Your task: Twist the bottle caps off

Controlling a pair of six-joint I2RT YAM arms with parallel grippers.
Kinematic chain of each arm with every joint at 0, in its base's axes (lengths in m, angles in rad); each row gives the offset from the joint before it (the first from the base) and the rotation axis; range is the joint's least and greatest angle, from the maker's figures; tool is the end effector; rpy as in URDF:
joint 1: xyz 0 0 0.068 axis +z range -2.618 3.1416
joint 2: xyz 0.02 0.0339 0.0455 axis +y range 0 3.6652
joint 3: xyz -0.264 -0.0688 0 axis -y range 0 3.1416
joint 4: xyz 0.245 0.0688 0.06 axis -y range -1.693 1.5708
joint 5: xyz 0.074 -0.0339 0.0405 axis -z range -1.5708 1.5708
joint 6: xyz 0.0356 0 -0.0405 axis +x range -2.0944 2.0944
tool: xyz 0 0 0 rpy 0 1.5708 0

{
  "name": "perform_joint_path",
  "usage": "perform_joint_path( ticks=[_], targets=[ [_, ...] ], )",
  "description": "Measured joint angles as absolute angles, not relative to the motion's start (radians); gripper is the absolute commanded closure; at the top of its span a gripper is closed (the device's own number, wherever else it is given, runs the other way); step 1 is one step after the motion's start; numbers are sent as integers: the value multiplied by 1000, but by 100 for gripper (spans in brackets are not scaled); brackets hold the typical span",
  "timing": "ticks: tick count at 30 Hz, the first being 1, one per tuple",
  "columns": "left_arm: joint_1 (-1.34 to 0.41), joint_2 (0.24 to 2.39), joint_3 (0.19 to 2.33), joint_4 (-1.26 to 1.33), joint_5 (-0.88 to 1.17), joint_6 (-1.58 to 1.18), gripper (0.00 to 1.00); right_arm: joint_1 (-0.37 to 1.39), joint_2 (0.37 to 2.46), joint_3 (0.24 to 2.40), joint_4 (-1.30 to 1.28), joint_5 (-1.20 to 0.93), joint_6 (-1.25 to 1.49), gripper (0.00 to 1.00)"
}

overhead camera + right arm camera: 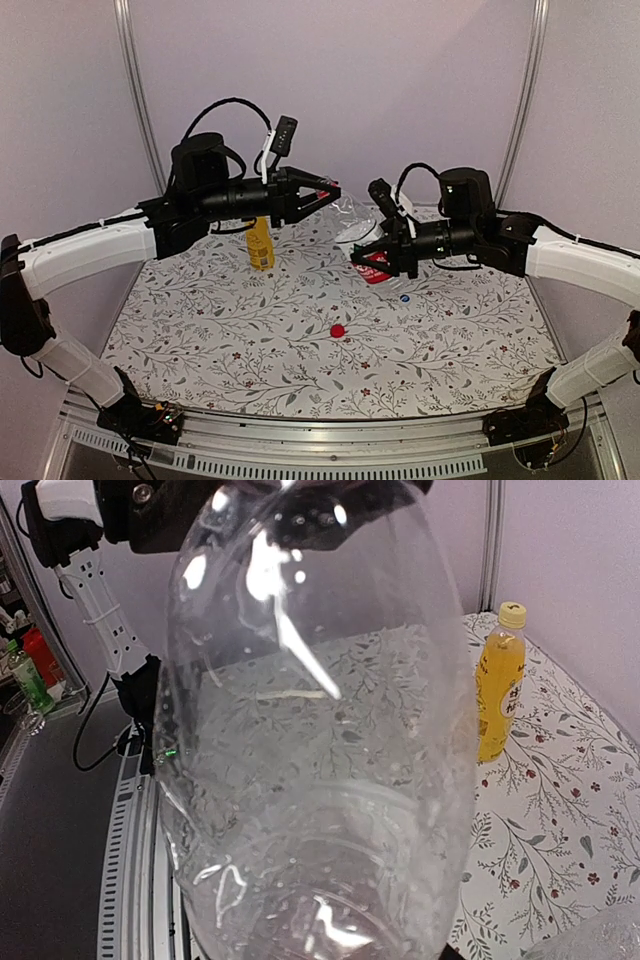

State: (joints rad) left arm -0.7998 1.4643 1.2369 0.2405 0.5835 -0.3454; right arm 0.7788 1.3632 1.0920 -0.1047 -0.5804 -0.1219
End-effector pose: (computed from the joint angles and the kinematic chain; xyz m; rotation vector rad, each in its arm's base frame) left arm 0.2283 -0.2632 0.3806 0.8626 1.4977 -1.3251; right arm 0.2099 0.2346 0.3259 -1.2198 1.6019 0.9908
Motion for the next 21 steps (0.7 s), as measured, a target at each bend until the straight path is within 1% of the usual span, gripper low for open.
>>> perform_joint_path(
  ticks=[2, 3, 4, 6, 10, 16, 21],
  targets=[
    [-798, 1465, 1240, 239, 594, -340, 90, 779, 1363, 1092, -104, -580, -125, 54],
    [-797, 1465, 1242, 236, 596, -344, 98, 779, 1363, 1092, -103, -580, -133, 49],
    [-797, 1465, 1244, 233, 595, -343, 100, 779, 1363, 1092, -102, -579, -128, 43],
    [-795, 1465, 1246, 228, 598, -341, 100, 779, 1363, 1092, -100, -577, -137, 31],
    [-793, 1464, 1250, 218, 593, -325, 100, 779, 1363, 1090, -94, -577, -123, 2],
    [-794, 1455, 1275, 142, 524, -248, 100, 780, 1360, 1066, -74, -561, -114, 1],
    [-796, 1456, 1316, 28, 417, -152, 100, 779, 1328, 1058, -76, -459, -104, 1]
  ],
)
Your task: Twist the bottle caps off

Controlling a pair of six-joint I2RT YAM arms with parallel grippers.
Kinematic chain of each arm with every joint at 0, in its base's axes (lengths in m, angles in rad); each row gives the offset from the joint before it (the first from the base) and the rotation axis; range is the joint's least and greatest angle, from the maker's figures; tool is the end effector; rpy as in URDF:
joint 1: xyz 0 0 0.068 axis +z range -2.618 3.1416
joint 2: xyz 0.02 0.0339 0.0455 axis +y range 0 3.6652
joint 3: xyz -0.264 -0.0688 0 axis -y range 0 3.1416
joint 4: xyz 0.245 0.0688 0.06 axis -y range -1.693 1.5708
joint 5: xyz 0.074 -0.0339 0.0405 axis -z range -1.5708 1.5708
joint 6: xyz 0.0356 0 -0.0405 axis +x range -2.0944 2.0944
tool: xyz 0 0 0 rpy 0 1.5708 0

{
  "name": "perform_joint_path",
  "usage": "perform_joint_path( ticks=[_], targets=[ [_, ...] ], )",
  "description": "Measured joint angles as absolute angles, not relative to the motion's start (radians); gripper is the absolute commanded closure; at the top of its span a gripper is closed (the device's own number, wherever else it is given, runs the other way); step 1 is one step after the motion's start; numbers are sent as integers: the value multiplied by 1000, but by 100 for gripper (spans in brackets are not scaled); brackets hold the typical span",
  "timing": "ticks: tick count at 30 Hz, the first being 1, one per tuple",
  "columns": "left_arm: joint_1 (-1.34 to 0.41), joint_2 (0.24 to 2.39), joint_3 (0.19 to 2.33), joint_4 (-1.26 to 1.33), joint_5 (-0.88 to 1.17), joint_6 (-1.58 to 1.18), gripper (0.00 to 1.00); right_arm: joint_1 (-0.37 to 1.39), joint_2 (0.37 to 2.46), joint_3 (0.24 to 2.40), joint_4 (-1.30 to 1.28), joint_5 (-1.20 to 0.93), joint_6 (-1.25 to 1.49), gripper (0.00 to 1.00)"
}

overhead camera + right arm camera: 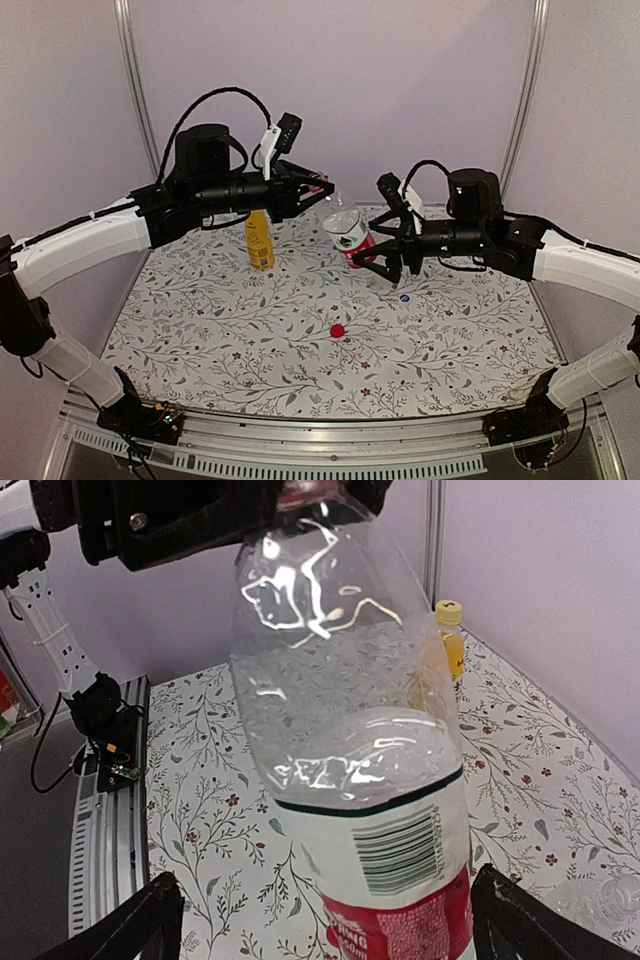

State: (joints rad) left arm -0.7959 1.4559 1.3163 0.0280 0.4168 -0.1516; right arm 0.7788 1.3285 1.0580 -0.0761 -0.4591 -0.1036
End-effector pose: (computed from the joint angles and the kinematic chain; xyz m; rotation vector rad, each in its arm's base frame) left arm 0.2322 -0.2577 0.3892 0.8710 1.5607 -1.0469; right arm 0.2084 0.2279 0.3262 -1.1256 1.6319 0.8862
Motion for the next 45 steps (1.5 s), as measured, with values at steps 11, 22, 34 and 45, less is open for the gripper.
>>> perform_joint_path(
  ticks=[11, 22, 34, 45],
  targets=[
    [-794, 1665, 1438, -126, 171, -47, 100, 757, 1252, 1048, -82, -256, -60, 1],
    [-793, 1911, 1623, -238, 65, -34, 100, 746, 1224, 983, -83, -189, -34, 1],
    [-789, 1967, 1675, -286, 46, -35, 98, 743, 1209, 953, -82, -170, -24, 1],
    [-790, 1977, 1675, -276, 44, -35, 64, 743, 1205, 942, -82, -169, -22, 1]
  ],
)
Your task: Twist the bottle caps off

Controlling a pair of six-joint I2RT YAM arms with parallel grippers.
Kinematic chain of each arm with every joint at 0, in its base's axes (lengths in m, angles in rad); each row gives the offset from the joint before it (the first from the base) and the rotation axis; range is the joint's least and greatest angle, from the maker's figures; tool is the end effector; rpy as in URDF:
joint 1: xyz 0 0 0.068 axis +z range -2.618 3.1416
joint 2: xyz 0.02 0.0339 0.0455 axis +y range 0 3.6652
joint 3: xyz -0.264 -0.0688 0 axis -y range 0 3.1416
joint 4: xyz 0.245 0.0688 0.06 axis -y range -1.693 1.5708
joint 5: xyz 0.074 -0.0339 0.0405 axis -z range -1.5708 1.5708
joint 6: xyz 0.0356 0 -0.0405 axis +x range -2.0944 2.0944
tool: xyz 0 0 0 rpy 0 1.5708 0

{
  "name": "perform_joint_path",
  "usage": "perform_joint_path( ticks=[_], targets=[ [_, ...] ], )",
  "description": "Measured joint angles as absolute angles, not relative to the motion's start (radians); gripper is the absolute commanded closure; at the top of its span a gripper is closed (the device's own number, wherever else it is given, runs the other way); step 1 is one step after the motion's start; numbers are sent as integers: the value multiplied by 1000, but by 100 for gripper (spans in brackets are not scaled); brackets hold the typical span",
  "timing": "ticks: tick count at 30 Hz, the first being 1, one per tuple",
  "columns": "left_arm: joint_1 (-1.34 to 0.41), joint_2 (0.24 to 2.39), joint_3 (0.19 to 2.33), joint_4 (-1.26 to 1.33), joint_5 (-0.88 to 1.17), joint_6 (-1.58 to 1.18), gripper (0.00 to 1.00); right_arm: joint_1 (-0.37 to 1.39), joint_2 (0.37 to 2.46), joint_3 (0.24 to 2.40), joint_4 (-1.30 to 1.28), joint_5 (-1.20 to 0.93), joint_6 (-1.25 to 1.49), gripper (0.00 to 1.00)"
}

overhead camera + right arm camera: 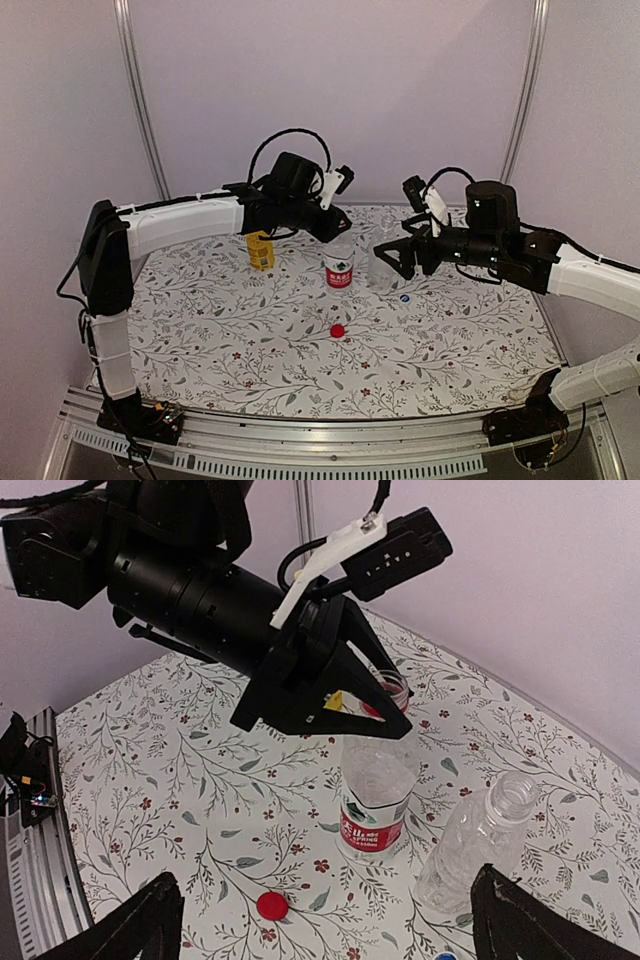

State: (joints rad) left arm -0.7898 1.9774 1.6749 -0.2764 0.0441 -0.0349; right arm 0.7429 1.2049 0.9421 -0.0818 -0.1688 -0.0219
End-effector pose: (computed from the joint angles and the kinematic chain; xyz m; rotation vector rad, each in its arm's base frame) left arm 0.3283 -0.3334 0.2803 0.8336 2.0316 -0.5205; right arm 0.2025 0.1941 0.3175 -0.8398 1.7754 0.6417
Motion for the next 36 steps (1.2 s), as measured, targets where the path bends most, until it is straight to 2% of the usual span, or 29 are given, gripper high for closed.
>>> perform_joint_path(
  ticks=[5, 14, 19, 24, 31, 36],
  targets=[
    [-792, 1977, 1673, -277, 40, -33, 38, 743, 1203, 941, -82, -167, -22, 1],
    [-801, 1977, 1668, -293, 31, -29, 17, 738, 1203, 941, -82, -165, -22, 1],
    [-806, 1964, 1657, -296, 33, -30, 1, 738, 1203, 941, -82, -165, -22, 1],
    [-808, 1896, 1614, -299, 64, -35, 0, 738, 1202, 941, -82, -165, -22, 1],
    [-797, 1687, 1493, -267, 70, -61, 0, 738, 1200, 941, -82, -162, -17, 1],
    [-727, 1559, 1443, -262, 44, -107, 2, 738, 1200, 944, -83, -140, 5, 1]
  ],
)
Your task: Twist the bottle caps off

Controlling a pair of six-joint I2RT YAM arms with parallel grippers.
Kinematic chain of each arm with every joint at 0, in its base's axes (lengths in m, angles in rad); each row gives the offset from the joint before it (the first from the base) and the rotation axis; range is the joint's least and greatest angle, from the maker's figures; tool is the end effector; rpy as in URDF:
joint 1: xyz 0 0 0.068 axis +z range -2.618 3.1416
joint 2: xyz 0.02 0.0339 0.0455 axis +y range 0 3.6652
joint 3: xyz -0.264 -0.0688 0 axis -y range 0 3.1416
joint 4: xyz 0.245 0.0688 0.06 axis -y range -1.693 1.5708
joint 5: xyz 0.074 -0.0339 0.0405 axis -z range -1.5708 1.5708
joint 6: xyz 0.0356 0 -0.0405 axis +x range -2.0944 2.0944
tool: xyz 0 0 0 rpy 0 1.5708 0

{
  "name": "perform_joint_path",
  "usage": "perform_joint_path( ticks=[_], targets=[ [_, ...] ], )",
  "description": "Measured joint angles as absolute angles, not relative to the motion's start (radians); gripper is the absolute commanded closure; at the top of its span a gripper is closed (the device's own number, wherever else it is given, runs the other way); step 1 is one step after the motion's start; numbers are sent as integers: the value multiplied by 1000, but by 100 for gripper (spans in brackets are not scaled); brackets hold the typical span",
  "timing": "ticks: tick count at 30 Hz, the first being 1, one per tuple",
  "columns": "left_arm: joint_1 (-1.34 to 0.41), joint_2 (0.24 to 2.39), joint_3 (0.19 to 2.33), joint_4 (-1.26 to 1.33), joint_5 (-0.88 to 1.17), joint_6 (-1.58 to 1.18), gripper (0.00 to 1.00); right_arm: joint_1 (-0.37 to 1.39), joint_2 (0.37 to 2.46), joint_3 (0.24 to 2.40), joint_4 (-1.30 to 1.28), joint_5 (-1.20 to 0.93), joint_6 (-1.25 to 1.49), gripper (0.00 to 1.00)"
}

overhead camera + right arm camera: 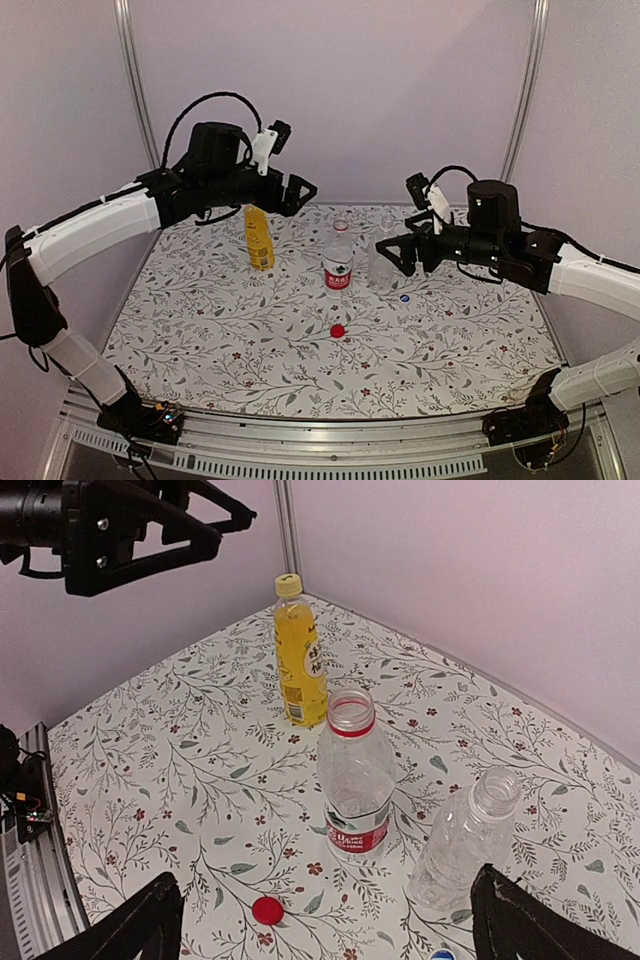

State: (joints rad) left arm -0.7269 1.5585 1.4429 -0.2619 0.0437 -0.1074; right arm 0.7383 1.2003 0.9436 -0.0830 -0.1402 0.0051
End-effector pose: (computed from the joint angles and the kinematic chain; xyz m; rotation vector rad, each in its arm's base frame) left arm 0.2746 -0.2463 0.3684 0.6362 1.8907 -0.5888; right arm 0.2035 0.1919 0.3190 -0.7918 1.7913 0.6304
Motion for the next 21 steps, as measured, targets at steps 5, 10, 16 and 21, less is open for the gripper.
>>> perform_joint_path(
  ticks=[5, 10, 16, 21],
  targets=[
    [-588, 1538, 1443, -299, -20, -125, 2, 738, 1220, 963, -81, -131, 26, 1],
    [-495, 1556, 1442, -347, -59, -125, 4, 738, 1245, 964, -82, -130, 31, 1],
    [-431, 1650, 1464, -379, -64, -126, 10, 738, 1264, 964, -81, -131, 31, 1],
    [-416, 1741, 1485, -392, -61, -124, 15, 738, 1267, 963, -76, -133, 35, 1]
  ],
)
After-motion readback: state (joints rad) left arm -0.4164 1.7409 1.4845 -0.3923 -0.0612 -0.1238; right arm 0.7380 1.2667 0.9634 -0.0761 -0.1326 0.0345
